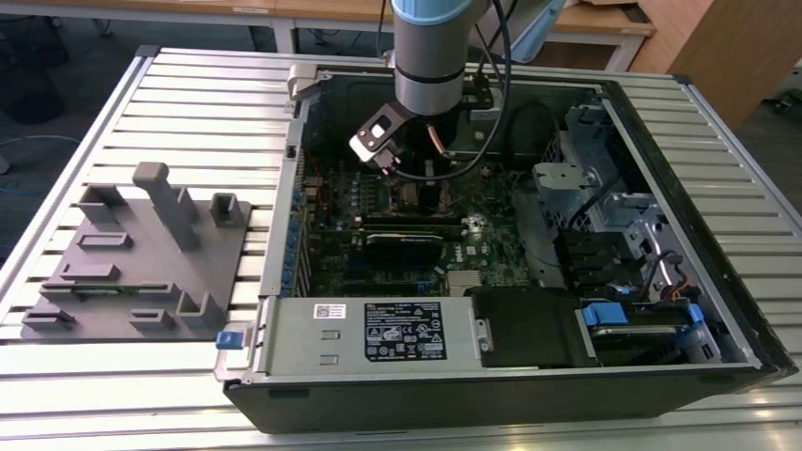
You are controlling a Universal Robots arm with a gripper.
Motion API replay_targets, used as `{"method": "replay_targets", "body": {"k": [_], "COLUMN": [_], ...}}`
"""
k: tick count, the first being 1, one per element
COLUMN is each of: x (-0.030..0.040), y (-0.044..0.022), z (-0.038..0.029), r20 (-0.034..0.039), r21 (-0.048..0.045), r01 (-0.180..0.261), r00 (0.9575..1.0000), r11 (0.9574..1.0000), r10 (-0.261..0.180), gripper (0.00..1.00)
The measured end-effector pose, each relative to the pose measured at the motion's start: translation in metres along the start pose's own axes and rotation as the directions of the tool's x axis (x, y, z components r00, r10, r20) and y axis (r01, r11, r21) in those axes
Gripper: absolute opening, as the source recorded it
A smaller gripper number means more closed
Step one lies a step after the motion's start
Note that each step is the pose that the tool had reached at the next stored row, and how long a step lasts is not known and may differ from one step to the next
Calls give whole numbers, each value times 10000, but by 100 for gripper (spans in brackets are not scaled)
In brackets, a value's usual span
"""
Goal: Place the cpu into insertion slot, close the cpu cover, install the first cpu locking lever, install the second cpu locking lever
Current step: 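Place the cpu into insertion slot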
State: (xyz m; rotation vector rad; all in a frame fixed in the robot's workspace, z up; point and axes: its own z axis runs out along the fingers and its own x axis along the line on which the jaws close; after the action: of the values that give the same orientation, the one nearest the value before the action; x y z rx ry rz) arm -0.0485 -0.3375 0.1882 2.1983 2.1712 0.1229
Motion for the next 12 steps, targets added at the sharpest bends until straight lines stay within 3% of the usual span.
{"method": "replay_targets", "body": {"k": [2, 3, 12], "x": [-4, -4, -3], "y": [-2, -2, 3], "z": [-7, -8, -63], "r20": [22, 24, 26], "r21": [13, 14, 15], "r01": [2, 1, 1], "r00": [10000, 10000, 10000], "r11": [10000, 10000, 10000], "r10": [-2, -1, -1], "gripper": [60, 67, 67]}}
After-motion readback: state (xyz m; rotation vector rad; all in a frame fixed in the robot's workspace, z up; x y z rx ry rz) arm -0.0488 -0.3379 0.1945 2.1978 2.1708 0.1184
